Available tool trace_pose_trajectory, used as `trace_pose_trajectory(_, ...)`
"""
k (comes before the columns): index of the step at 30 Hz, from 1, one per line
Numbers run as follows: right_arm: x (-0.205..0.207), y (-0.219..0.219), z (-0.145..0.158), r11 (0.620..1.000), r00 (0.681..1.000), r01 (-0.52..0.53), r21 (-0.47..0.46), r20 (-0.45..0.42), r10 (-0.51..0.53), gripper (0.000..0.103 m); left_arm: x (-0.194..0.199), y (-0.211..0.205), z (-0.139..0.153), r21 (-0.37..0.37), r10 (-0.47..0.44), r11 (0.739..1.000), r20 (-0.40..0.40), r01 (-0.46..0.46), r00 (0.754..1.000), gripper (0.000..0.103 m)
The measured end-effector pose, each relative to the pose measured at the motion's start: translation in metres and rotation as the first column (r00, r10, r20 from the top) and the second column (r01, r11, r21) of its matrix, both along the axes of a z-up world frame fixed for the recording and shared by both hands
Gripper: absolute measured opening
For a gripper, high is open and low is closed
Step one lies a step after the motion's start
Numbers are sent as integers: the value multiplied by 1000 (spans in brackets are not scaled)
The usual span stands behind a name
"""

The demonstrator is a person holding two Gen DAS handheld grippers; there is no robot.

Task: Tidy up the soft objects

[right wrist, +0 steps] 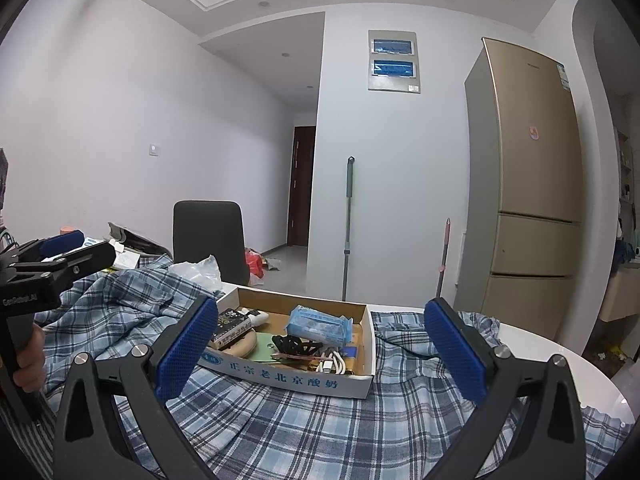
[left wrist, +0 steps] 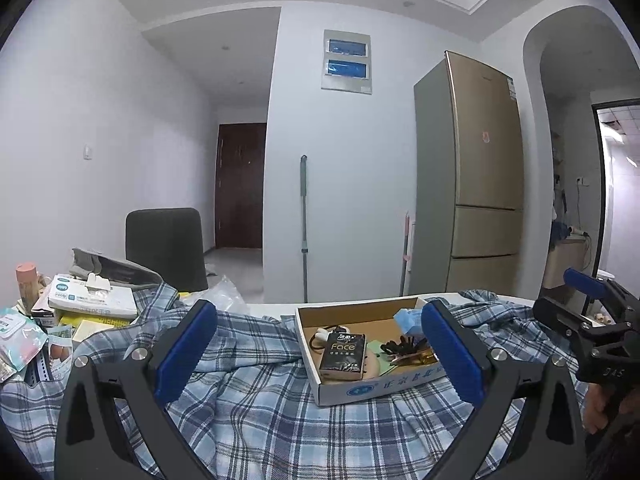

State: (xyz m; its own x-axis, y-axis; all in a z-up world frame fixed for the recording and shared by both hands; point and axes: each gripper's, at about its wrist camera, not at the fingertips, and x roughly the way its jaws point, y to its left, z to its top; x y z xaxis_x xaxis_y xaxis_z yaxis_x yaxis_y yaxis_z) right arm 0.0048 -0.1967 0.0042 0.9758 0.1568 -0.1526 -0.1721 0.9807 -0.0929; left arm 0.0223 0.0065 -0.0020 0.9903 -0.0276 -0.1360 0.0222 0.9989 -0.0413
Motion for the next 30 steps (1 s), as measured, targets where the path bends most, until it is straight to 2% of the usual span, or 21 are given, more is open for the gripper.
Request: trace_pose_trajectory(30, 2, -2, -1, 1000, 1000, 19, 10, -22, -19, 103, 0, -2, 0, 18, -1, 1000, -10, 2, 1000, 103)
